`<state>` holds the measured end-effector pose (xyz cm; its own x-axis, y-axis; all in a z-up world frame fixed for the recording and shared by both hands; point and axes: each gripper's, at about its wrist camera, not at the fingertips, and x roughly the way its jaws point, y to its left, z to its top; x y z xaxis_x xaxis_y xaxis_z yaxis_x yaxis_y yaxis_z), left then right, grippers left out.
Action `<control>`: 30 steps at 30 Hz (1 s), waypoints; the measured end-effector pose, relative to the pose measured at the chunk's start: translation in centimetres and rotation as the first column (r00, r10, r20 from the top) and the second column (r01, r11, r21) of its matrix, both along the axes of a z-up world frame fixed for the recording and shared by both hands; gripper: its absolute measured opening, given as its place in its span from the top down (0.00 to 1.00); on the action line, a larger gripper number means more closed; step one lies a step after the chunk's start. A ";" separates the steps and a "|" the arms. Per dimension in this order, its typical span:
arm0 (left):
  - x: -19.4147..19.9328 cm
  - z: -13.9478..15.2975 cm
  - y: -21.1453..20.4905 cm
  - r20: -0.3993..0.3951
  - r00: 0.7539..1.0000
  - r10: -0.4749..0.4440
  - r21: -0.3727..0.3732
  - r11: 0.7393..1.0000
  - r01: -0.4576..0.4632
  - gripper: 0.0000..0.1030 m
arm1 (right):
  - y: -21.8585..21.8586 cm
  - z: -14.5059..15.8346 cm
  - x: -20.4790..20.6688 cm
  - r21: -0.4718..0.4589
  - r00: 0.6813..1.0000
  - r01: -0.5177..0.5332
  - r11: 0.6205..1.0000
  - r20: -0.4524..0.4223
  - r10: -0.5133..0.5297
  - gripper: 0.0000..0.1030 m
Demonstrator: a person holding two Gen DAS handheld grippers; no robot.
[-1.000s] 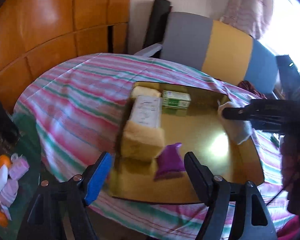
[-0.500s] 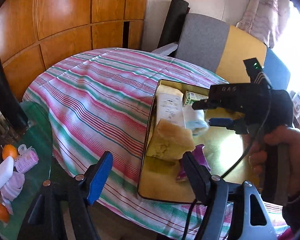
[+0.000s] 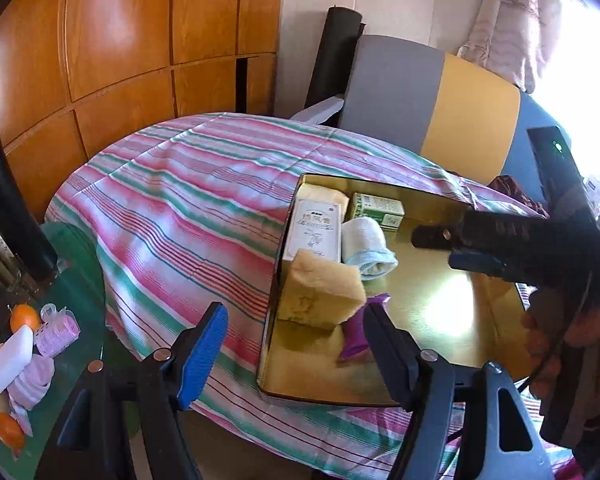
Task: Organize objects
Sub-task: 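Carry the white gauze roll into the gold tray and release it with the right tool, then grasp the WEIDAN snack bag with the left tool while the right tool returns to the items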
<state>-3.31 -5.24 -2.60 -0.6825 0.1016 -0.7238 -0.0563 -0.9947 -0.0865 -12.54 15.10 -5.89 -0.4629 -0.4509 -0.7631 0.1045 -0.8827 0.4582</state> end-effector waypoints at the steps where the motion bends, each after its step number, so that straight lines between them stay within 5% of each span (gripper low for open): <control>1: 0.1 0.1 0.2 -0.001 1.000 -0.006 -0.001 1.000 0.006 0.31 | 0.3 0.2 0.4 0.019 1.000 0.002 1.000 -0.010 -0.002 0.30; 13: 1.3 1.1 3.5 -0.015 0.996 -0.092 -0.022 0.996 0.092 0.31 | 5.8 2.4 7.0 0.156 0.990 0.060 0.986 -0.137 -0.038 0.28; 21: 1.7 1.2 7.6 0.003 0.977 -0.215 -0.020 0.976 0.215 0.35 | 14.9 2.6 11.5 0.225 0.974 0.208 0.952 -0.138 -0.180 0.27; 26: 1.7 1.7 11.1 -0.008 0.955 -0.297 -0.050 0.954 0.296 0.35 | 22.9 2.8 14.6 0.277 0.933 0.360 0.891 -0.134 -0.335 0.27; 30: 1.3 2.1 14.7 -0.009 0.927 -0.375 -0.064 0.925 0.374 0.35 | 30.4 2.9 17.6 0.329 0.865 0.498 0.802 -0.125 -0.486 0.26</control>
